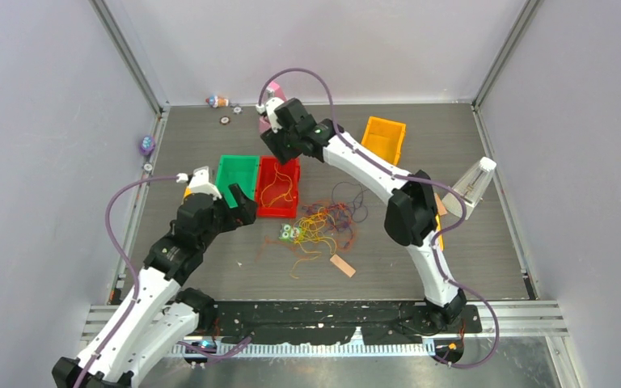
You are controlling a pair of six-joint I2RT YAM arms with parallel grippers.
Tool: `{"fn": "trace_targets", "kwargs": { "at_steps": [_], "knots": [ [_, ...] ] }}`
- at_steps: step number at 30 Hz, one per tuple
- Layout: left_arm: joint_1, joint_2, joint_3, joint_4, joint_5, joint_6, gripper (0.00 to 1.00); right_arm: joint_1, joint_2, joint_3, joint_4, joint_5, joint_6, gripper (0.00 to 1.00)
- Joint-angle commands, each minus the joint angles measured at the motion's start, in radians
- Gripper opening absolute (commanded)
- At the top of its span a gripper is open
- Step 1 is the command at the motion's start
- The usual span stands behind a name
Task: Untangle the cables
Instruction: Place the cable in the bin, then untie the cable.
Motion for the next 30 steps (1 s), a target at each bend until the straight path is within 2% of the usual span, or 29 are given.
{"fn": "trace_targets", "kwargs": {
  "at_steps": [1, 4, 5, 6, 7, 9, 15, 21, 27, 30],
  "knots": [
    [0.001, 0.044, 0.002, 0.058, 0.070, 0.027, 0.93, -0.031, -0.206, -0.094, 0.001, 0.049, 0.051, 0.70],
    [-0.006, 0.074, -0.024, 0.148, 0.137, 0.057, 0.93, -0.065, -0.406, -0.301, 0.083, 0.057, 0.106, 0.80],
    [-0.009, 0.082, -0.033, 0.179, 0.163, 0.068, 0.93, -0.072, -0.455, -0.449, 0.160, 0.062, 0.124, 0.82],
    [-0.013, 0.092, -0.047, 0.217, 0.188, 0.080, 0.92, -0.085, -0.550, -0.519, 0.199, 0.066, 0.151, 0.85],
    [-0.021, 0.099, -0.061, 0.251, 0.210, 0.090, 0.92, -0.090, -0.595, -0.657, 0.270, 0.070, 0.164, 0.85],
    [-0.044, 0.120, -0.090, 0.324, 0.221, 0.117, 0.90, -0.105, -0.711, -0.826, 0.348, 0.099, 0.194, 0.87],
    [-0.156, 0.223, -0.102, 0.462, 0.156, 0.233, 0.90, -0.112, -0.910, -1.189, 0.502, 0.153, 0.219, 0.87],
    [-0.230, 0.306, -0.141, 0.660, 0.129, 0.307, 0.91, -0.123, -0.985, -1.382, 0.695, 0.161, 0.274, 0.87],
    [-0.239, 0.402, -0.107, 0.746, 0.196, 0.388, 0.91, -0.123, -0.983, -1.493, 0.894, 0.189, 0.297, 0.87],
    [-0.239, 0.435, -0.134, 0.857, 0.243, 0.400, 0.91, -0.124, -0.977, -1.588, 1.043, 0.224, 0.310, 0.87]
  ]
}}
